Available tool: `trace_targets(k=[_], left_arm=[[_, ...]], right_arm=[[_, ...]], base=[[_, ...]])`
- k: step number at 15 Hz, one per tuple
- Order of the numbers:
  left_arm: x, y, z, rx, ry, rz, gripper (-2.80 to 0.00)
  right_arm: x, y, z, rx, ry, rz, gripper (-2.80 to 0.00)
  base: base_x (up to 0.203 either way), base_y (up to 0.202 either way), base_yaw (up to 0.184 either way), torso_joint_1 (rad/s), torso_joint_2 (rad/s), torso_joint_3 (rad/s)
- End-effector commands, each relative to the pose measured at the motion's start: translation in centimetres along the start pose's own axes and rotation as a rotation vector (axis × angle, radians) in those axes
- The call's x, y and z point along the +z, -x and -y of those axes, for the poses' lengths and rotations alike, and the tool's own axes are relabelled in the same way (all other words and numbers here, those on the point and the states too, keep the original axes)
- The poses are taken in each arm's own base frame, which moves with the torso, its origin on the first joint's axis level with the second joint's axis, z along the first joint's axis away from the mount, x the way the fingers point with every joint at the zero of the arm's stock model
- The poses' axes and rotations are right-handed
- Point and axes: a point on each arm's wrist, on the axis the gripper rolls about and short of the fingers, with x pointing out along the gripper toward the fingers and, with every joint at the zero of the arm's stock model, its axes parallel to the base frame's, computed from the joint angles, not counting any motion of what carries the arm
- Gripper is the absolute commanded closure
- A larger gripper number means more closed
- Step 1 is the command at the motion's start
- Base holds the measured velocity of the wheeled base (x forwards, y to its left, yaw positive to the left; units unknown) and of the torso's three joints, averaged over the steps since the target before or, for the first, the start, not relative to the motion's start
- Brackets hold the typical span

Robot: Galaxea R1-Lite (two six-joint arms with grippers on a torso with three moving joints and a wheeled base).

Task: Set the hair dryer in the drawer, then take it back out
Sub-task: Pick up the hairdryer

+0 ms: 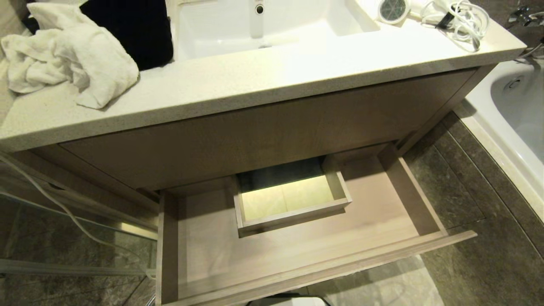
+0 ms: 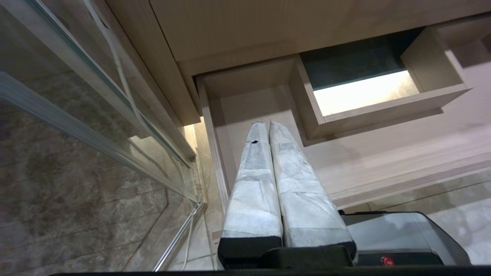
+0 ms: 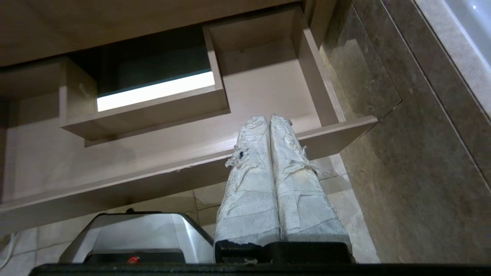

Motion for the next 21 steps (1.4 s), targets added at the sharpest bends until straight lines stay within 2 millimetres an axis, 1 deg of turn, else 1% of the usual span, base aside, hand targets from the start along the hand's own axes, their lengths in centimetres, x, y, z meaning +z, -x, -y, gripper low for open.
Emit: trace_targets(k=[1, 6, 13, 21], left_arm=[[0.0, 0.01, 0.0, 0.0, 0.0, 0.002, 0.0], [0.0, 0.0, 0.0, 0.0, 0.0, 0.0, 0.0], [0.0, 0.0, 0.0, 0.0, 0.0, 0.0, 0.0], [0.0, 0.01, 0.0, 0.0, 0.0, 0.001, 0.0]], right_arm=[[-0.04, 0.0, 0.0, 0.0, 0.0, 0.0, 0.0], [-0.04, 0.0, 0.0, 0.002, -0.002, 0.0, 0.0], [-0.01, 0.0, 0.0, 0.0, -0.029, 0.003, 0.0], [-0.01, 0.0, 0.0, 0.0, -0.029, 0.003, 0.0]], base=[[0.0, 0.0, 0.0, 0.293, -0.57, -0.282], [0.0, 0.0, 0.0, 0.303, -0.59, -0.285], [0.0, 0.0, 0.0, 0.195, -0.37, -0.185], [0.0, 0.0, 0.0, 0.01, -0.02, -0.009]])
